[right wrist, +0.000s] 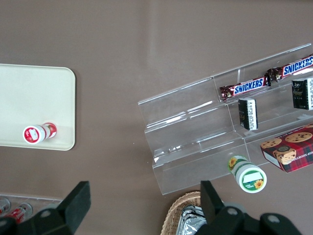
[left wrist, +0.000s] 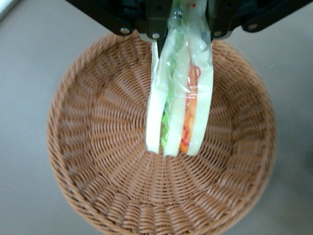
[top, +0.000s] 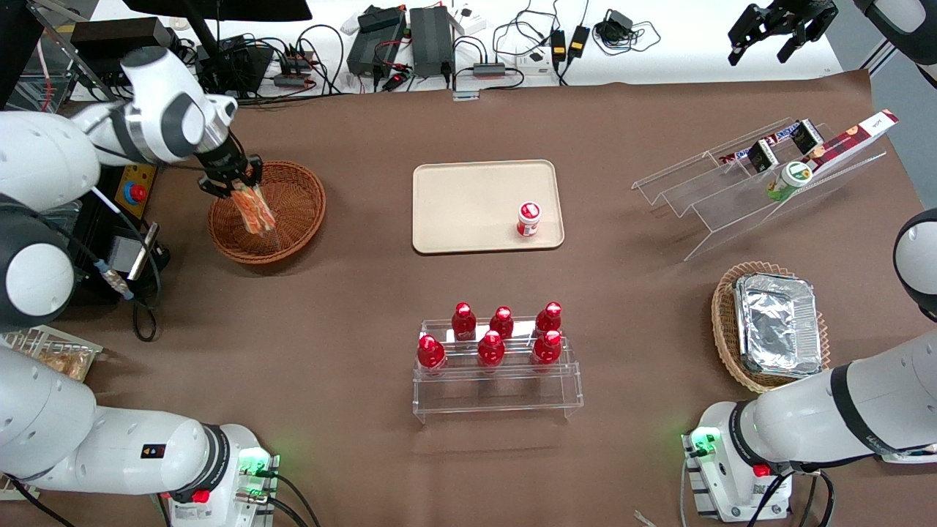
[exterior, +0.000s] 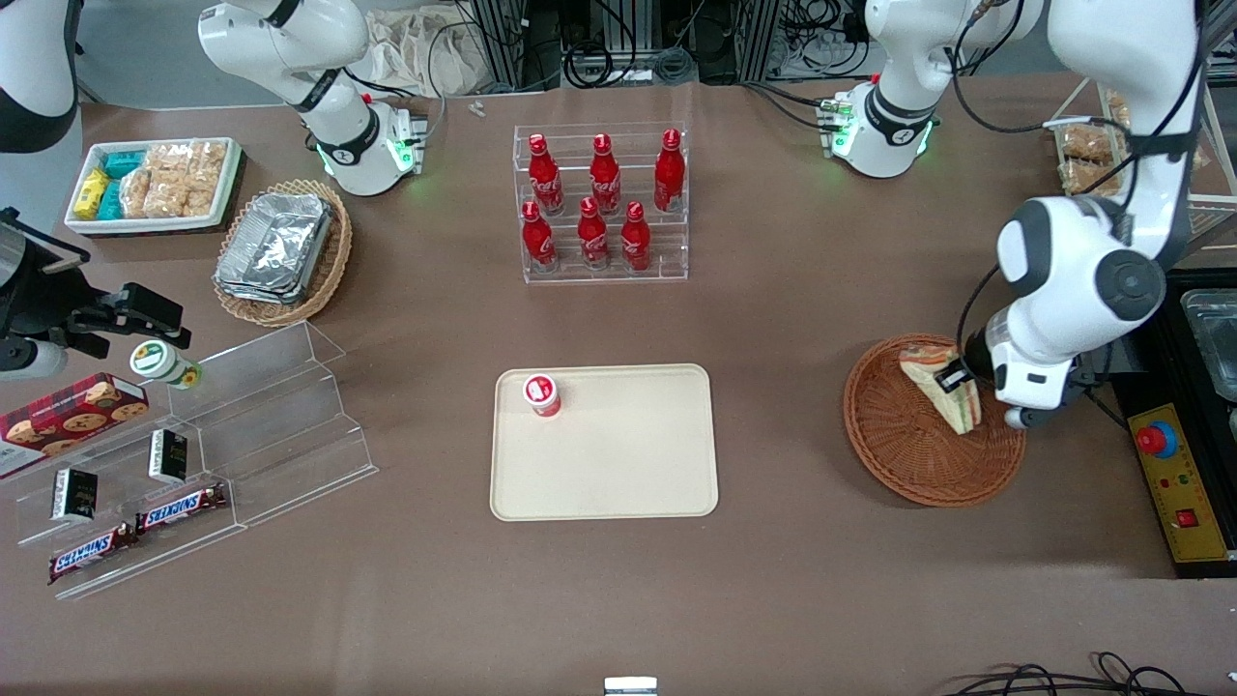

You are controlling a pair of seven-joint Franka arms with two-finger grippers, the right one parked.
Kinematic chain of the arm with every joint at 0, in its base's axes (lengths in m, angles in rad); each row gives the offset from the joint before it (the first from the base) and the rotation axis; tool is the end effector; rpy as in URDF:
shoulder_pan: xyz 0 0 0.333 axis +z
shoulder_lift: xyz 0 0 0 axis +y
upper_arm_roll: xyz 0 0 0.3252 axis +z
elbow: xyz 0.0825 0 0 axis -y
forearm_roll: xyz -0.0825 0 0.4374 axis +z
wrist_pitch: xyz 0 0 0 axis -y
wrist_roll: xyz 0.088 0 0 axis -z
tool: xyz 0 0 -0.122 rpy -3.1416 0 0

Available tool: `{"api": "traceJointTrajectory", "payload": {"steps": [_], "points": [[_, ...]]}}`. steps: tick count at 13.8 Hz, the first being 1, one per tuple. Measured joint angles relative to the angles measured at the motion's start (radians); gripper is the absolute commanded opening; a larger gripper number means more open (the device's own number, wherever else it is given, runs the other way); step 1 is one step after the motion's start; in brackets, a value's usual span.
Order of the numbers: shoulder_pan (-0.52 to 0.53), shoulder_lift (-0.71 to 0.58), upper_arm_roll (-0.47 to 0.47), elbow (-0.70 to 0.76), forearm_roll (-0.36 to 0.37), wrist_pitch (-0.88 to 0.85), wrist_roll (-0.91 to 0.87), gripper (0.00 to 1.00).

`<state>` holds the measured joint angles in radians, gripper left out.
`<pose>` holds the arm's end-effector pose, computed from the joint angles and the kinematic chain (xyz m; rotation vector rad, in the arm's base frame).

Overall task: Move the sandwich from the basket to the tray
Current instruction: 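Close the left gripper on the sandwich and lift it from the basket, then carry the sandwich with the left gripper over the cream tray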

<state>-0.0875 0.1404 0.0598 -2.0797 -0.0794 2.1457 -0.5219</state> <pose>0.6039 -0.0213 0.3167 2.9920 0.8274 -0.1344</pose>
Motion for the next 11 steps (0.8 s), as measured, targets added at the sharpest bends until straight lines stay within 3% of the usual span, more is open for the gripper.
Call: {"api": "traceJointTrajectory", "payload": {"steps": [1,5,8,11], "points": [[0.001,-0.021,0.009,0.065,0.000,-0.103,0.015,0.19],[0.002,-0.043,0.024,0.391,0.000,-0.485,0.069,0.09],[-0.007,-0.043,-0.013,0.519,-0.003,-0.571,0.084,0.06],[-0.027,-0.018,-0.157,0.562,0.001,-0.565,0.014,0.06]]}}
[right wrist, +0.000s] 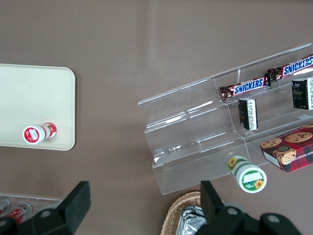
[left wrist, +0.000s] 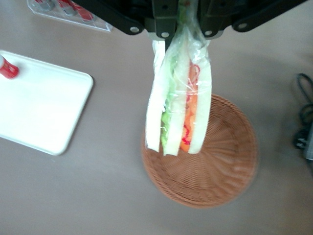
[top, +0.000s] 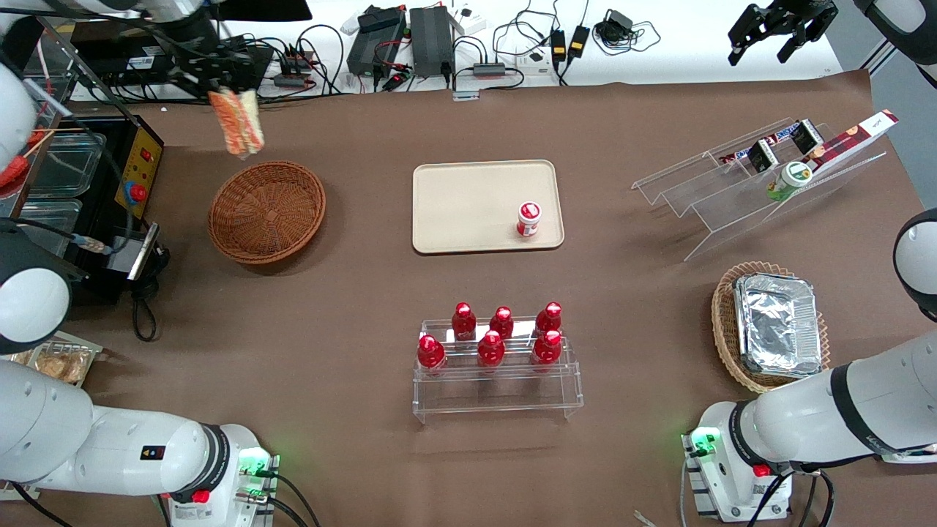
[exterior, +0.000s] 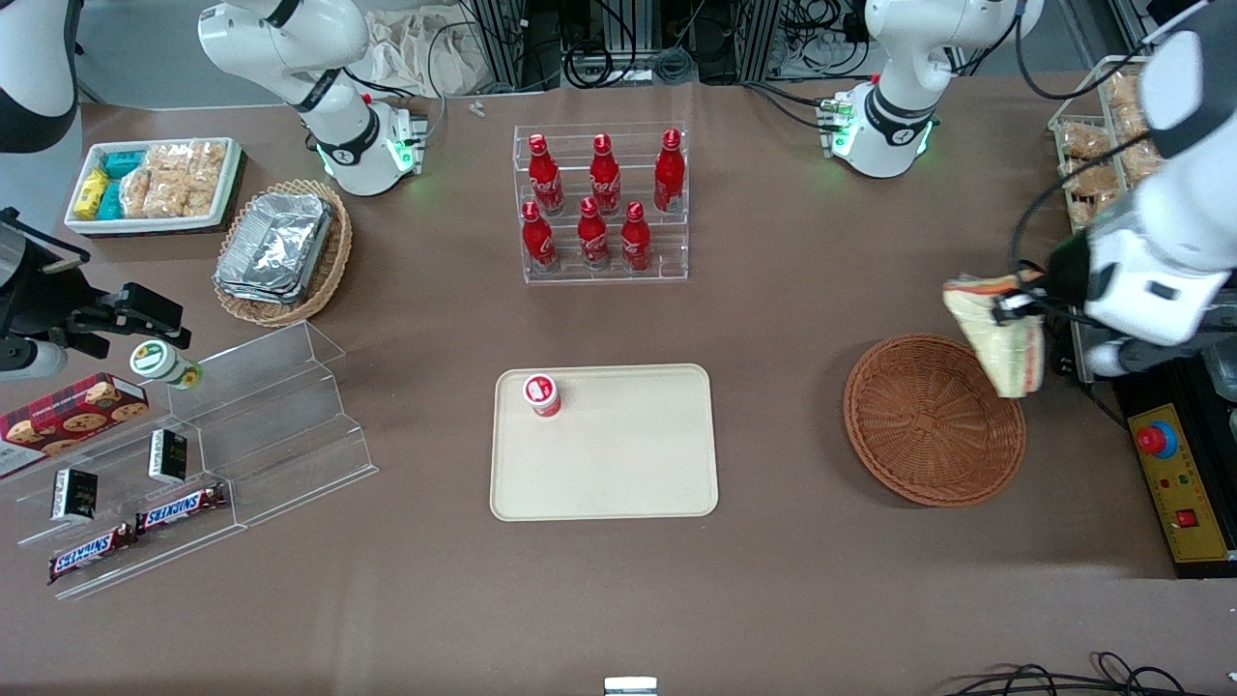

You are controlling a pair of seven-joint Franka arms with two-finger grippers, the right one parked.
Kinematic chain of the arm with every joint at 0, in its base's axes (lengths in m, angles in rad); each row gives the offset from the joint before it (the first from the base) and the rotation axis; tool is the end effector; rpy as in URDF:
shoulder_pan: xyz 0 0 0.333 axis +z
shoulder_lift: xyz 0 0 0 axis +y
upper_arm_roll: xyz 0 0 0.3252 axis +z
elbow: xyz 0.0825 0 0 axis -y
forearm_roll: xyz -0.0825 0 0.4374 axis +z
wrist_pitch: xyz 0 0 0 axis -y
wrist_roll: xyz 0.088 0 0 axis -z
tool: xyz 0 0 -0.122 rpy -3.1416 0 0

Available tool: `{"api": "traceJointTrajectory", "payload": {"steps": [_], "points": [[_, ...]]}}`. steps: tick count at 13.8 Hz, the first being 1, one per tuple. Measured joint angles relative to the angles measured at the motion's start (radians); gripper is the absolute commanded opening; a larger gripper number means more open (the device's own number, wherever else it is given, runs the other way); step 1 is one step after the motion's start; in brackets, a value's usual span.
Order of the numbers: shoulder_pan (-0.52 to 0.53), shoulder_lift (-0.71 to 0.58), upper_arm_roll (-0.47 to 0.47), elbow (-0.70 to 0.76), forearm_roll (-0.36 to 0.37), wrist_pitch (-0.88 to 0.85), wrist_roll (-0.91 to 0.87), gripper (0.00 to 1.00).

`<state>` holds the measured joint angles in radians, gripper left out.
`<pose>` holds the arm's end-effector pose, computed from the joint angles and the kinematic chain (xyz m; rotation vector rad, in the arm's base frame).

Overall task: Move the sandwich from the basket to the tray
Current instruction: 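Carry the sandwich with the left gripper over the cream tray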

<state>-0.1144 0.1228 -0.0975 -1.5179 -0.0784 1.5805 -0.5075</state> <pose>0.6285 -0.1415 0.5712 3.0408 0.4581 -0.1347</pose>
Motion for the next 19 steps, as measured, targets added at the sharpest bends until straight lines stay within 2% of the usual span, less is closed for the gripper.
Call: {"api": "traceJointTrajectory", "payload": {"steps": [3,6,7,9,12,15,18,19], "points": [[-0.034,0.059,-0.114,0.008,0.023,0.099,-0.112,0.06],[-0.084,0.169,-0.171,0.007,0.024,0.249,-0.159,0.06],[-0.113,0.220,-0.176,0.006,0.025,0.306,-0.171,0.06],[-0.153,0.326,-0.181,0.007,0.025,0.411,-0.178,0.00],[-0.212,0.469,-0.191,0.016,0.044,0.530,-0.178,0.00],[-0.241,0.563,-0.191,0.049,0.067,0.568,-0.178,0.00],[-0.251,0.609,-0.192,0.063,0.097,0.574,-0.178,0.00],[-0.252,0.617,-0.192,0.063,0.100,0.574,-0.178,0.03]]}}
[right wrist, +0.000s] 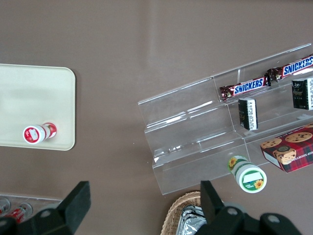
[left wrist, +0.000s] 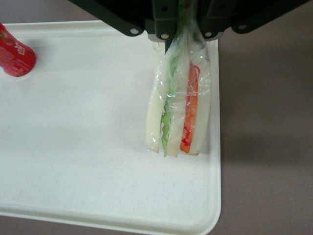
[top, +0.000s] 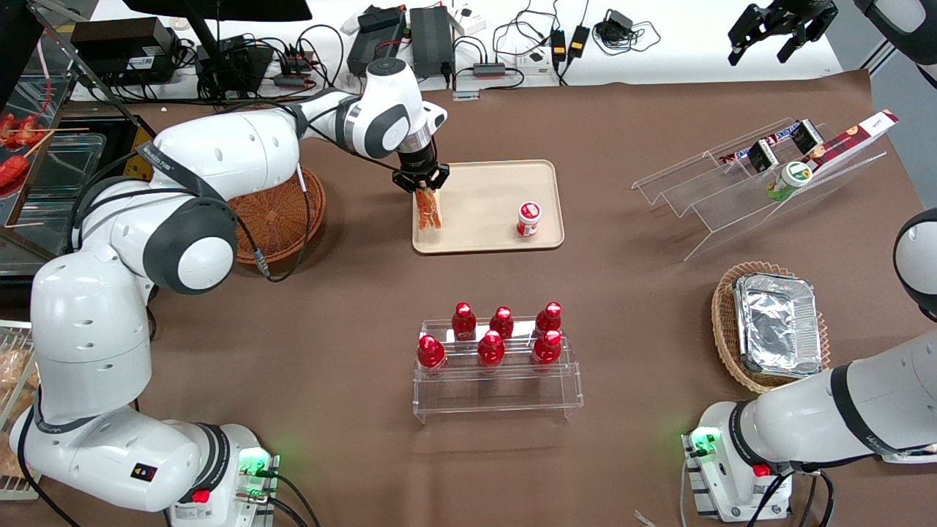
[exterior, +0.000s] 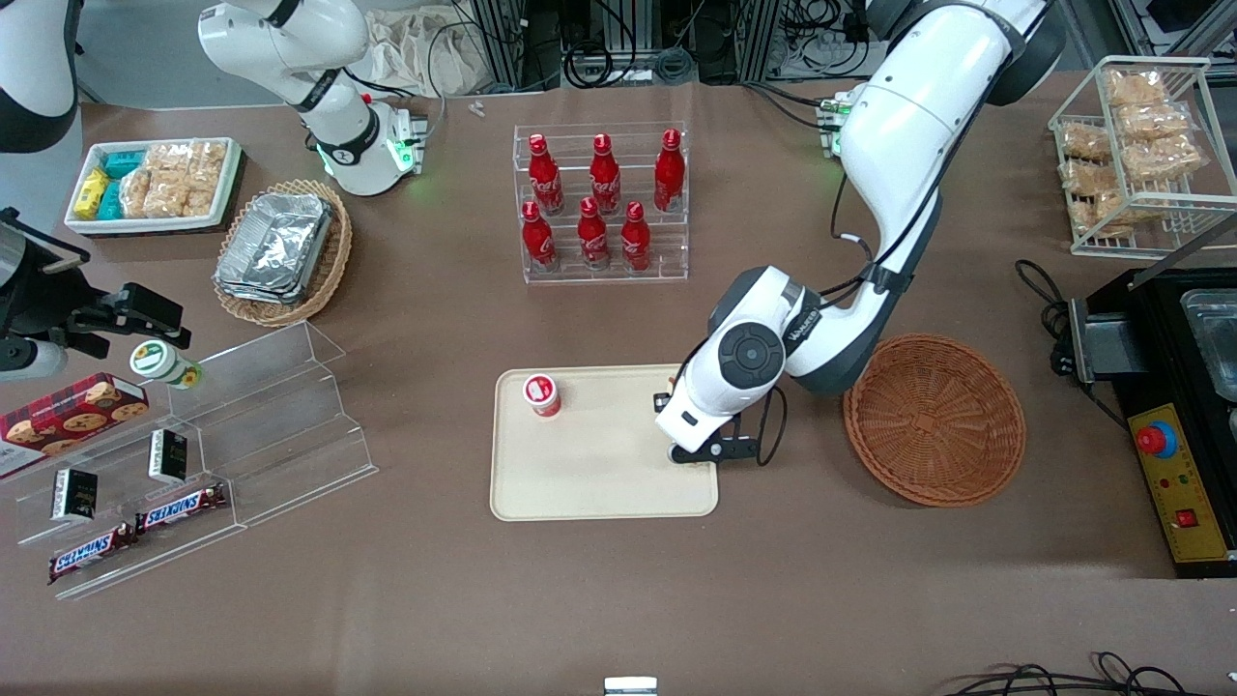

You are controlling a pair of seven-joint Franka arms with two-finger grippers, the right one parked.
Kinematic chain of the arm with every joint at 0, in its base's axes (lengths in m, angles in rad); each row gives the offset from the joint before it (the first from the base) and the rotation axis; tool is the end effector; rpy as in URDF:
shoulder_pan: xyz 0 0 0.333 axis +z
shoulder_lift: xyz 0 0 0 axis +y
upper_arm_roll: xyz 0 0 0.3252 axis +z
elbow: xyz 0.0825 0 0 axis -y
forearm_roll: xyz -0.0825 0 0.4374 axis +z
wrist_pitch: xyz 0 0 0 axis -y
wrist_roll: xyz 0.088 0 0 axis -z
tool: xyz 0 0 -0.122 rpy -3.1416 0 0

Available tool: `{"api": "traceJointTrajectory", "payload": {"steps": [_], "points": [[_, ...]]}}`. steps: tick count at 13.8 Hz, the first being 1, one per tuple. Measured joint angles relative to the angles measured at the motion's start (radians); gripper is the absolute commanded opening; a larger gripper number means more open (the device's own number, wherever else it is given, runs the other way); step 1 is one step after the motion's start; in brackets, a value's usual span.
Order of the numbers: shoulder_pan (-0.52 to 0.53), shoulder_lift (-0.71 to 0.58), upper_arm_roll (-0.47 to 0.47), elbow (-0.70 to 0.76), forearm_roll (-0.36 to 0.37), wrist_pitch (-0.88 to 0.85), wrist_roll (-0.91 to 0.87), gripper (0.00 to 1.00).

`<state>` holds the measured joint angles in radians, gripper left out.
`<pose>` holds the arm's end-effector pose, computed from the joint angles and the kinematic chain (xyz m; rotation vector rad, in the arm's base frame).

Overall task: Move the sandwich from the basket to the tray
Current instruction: 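Carry the sandwich with the left gripper over the cream tray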

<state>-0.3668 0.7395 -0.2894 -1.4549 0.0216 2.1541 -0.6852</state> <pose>0.6304 -0.4407 0.2219 3.0027 0.1321 -0.1786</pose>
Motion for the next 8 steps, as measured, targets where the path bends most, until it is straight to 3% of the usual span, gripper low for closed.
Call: {"api": "traceJointTrajectory", "payload": {"steps": [4,5,6,7,8], "points": [[-0.001,0.029,0.000,0.000,0.002,0.000,0.001,0.16],[-0.002,0.039,0.000,0.000,0.002,0.000,0.001,0.25],[-0.002,0.048,0.000,0.000,0.002,0.000,0.001,0.41],[-0.002,0.053,-0.001,0.001,0.002,0.000,0.001,0.67],[-0.003,0.054,-0.001,0.002,0.002,0.000,0.001,0.99]]}}
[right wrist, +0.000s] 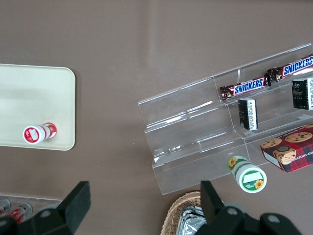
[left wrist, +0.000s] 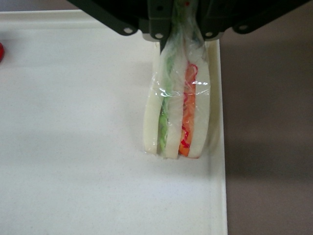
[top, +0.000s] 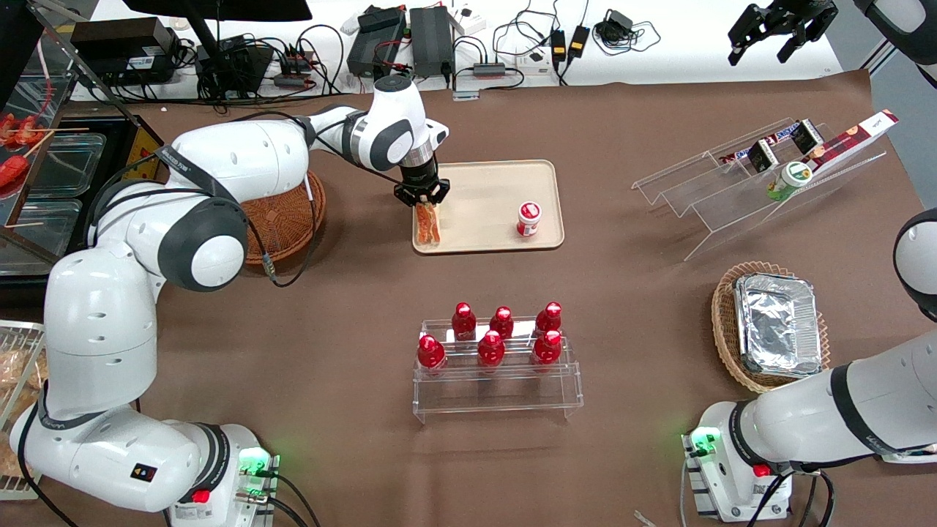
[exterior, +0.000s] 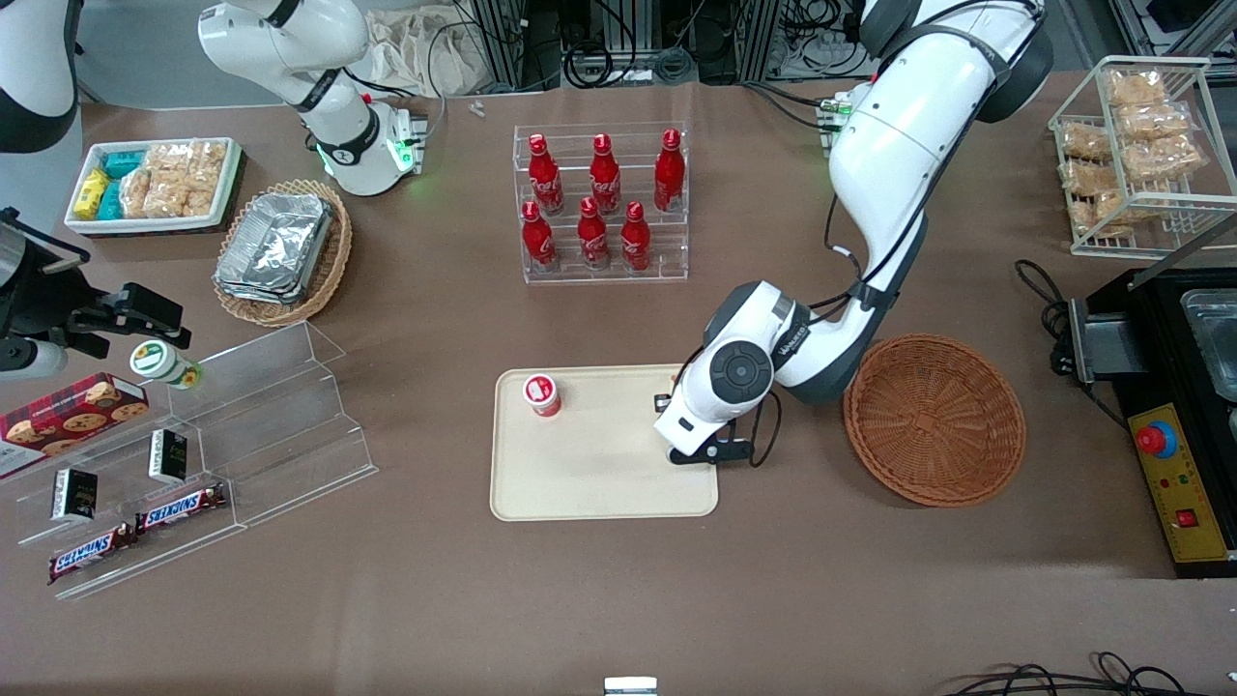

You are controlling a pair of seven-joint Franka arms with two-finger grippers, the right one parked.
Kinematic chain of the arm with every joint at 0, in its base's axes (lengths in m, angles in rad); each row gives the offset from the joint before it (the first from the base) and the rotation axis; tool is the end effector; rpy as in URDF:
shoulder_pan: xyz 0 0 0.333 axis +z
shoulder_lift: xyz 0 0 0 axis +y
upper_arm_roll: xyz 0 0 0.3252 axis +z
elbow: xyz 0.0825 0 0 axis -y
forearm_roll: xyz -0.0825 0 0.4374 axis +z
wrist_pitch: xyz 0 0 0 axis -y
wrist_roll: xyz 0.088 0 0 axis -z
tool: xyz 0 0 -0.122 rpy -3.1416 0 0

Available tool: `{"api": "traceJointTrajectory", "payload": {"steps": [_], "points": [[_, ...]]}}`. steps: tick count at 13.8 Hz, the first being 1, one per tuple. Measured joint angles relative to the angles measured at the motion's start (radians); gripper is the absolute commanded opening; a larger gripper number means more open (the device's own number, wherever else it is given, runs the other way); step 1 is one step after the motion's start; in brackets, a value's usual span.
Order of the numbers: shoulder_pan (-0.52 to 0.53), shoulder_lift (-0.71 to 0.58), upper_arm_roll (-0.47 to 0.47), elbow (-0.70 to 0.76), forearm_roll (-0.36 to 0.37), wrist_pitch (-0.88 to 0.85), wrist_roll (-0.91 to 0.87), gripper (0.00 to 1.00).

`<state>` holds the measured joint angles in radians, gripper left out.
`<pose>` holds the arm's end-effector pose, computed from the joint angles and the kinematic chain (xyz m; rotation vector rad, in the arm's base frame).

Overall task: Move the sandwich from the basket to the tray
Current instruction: 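Carry the sandwich with the left gripper over the cream tray, then lower the sandwich onto the tray and open the left gripper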

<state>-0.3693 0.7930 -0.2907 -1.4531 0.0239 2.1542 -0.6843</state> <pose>0.6230 -0.4406 0.1831 3.0187 0.1313 -0.2504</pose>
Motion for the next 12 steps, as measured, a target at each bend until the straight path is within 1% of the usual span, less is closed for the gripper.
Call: {"api": "traceJointTrajectory", "payload": {"steps": [12], "points": [[0.000,-0.003,0.000,0.030,0.000,-0.004,-0.002,1.00]]}}
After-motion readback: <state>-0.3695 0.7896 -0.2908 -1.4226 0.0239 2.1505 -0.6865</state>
